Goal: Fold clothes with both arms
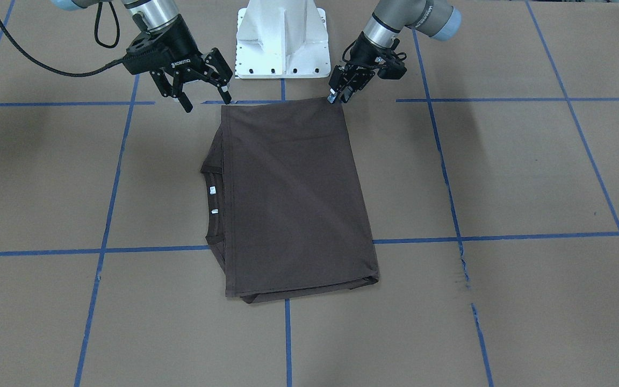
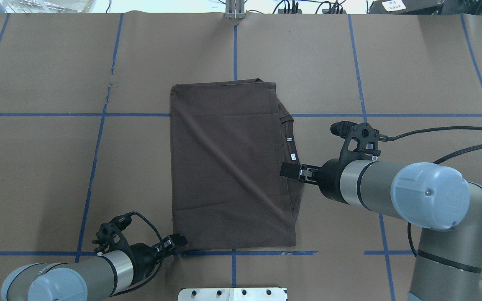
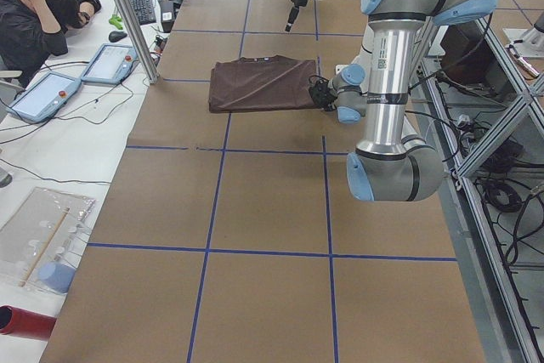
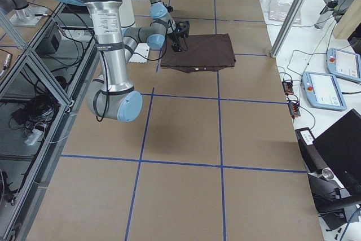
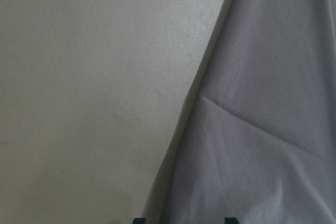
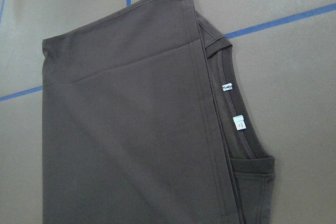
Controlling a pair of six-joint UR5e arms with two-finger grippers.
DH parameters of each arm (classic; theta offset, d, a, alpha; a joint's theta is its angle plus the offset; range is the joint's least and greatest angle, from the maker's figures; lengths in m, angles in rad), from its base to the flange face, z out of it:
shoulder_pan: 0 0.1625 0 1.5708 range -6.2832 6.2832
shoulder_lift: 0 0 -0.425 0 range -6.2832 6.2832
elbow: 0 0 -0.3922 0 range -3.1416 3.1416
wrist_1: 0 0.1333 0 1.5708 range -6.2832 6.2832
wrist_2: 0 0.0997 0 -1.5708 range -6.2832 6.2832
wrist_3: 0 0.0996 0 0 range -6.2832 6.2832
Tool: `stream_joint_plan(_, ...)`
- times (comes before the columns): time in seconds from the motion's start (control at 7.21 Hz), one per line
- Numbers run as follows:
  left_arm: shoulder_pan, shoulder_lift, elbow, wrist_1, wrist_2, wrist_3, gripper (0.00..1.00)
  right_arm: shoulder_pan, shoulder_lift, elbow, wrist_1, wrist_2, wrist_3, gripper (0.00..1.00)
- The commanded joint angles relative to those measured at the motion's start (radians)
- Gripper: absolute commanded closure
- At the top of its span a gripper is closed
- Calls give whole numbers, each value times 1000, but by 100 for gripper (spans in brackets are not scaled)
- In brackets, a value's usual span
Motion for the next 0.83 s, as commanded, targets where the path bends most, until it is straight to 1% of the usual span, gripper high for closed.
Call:
stream_joint_plan(0.0, 2, -14, 5, 0, 0, 0, 41, 0, 0, 0, 0, 0, 0, 0)
stream_joint_plan(0.14, 9, -21, 5, 0, 1, 0, 49, 0, 0, 0, -2, 0, 0, 0)
stream_joint_plan(0.28, 9, -21, 7, 0, 13, 0, 52, 0, 0, 0, -2, 0, 0, 0)
stream_joint_plan(0.69, 9, -24, 17, 0, 13, 1, 51, 0, 0, -2, -3, 0, 0, 0)
